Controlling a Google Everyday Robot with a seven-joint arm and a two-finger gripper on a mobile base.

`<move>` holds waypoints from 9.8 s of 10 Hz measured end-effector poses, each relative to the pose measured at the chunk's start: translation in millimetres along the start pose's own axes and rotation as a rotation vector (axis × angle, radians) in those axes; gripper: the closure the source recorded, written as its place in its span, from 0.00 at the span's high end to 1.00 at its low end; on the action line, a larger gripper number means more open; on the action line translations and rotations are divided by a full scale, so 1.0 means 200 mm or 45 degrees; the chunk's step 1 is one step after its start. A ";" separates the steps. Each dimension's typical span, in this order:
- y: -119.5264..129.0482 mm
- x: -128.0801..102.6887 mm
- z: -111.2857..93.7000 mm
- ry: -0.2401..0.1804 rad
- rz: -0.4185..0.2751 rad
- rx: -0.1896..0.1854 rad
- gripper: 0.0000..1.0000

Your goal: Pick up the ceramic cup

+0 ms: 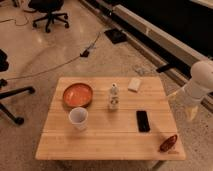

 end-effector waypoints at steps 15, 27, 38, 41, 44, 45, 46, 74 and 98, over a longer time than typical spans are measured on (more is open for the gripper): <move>-0.04 -0.04 -0.04 0.004 -0.053 0.000 0.80; -0.17 -0.16 -0.13 0.022 -0.180 0.001 0.80; -0.36 -0.33 -0.19 0.048 -0.339 -0.010 0.80; -0.40 -0.40 -0.19 0.063 -0.390 -0.028 0.80; -0.50 -0.51 -0.19 0.089 -0.455 -0.044 0.80; -0.51 -0.55 -0.19 0.094 -0.485 -0.054 0.80; -0.55 -0.61 -0.19 0.095 -0.512 -0.059 0.80; -1.14 -1.50 -0.13 0.354 -1.058 -0.134 0.80; -1.39 -1.82 0.15 0.455 -1.314 -0.179 0.80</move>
